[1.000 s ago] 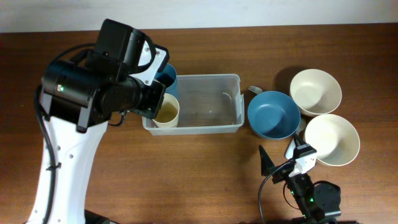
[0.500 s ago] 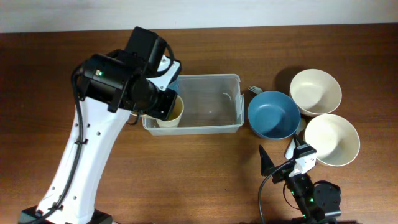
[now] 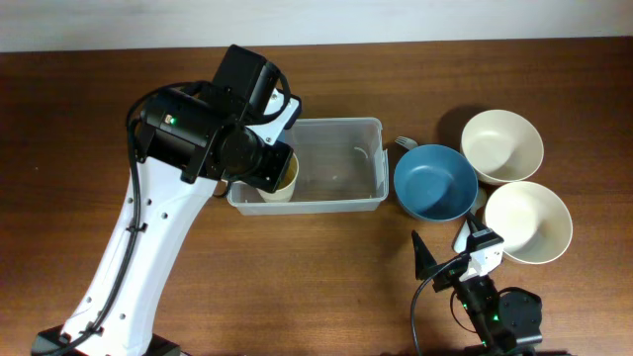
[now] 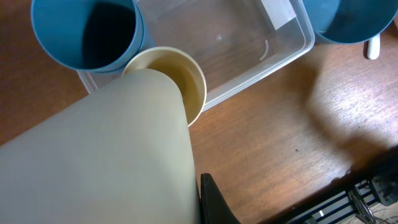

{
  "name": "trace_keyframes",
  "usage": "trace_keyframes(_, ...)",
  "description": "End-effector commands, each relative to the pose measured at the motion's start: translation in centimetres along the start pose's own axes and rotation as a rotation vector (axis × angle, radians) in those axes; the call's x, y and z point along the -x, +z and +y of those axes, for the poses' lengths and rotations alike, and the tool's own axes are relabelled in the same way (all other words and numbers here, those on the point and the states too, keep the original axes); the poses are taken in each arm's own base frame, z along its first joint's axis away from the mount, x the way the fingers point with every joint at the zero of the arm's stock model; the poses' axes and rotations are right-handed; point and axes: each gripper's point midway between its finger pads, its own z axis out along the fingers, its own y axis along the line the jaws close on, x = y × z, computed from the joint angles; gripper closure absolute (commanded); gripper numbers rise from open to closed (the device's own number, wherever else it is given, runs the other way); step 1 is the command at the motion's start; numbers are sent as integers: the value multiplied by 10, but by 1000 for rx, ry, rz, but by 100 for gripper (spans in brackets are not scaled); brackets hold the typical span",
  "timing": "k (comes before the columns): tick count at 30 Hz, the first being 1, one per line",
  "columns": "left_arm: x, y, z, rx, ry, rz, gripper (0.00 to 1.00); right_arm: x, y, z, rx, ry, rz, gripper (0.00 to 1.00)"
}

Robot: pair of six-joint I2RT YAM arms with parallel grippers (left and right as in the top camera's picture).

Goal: Pack container
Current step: 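Lower the second cream cup into the first cream cup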

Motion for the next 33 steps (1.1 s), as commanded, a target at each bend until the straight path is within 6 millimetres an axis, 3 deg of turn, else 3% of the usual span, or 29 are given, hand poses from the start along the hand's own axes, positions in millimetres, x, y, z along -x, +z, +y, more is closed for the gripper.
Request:
trace_keyframes(1, 2, 1, 1, 13, 5, -11, 98, -3, 0, 1, 4, 7, 2, 1)
trace_keyframes(9, 13, 5, 1, 13, 7, -42, 98, -3, 0, 1, 4, 7, 2, 1)
trace_keyframes(17, 12, 34, 2, 11, 6, 34, 98, -3, 0, 1, 4, 7, 2, 1)
trace_keyframes(23, 12, 44, -12, -1, 49, 62, 98, -3, 0, 1, 4, 7, 2, 1)
trace_keyframes(26, 12, 45, -15, -4, 64, 60, 66, -3, 0, 1, 4, 7, 2, 1)
trace_keyframes(28, 14, 45, -15, -4, 64, 53, 51, -3, 0, 1, 4, 7, 2, 1)
trace_keyframes(30, 16, 45, -15, -4, 64, 47, 44, -3, 0, 1, 4, 7, 2, 1)
trace_keyframes(33, 17, 45, -15, -4, 65, 41, 43, -3, 0, 1, 4, 7, 2, 1)
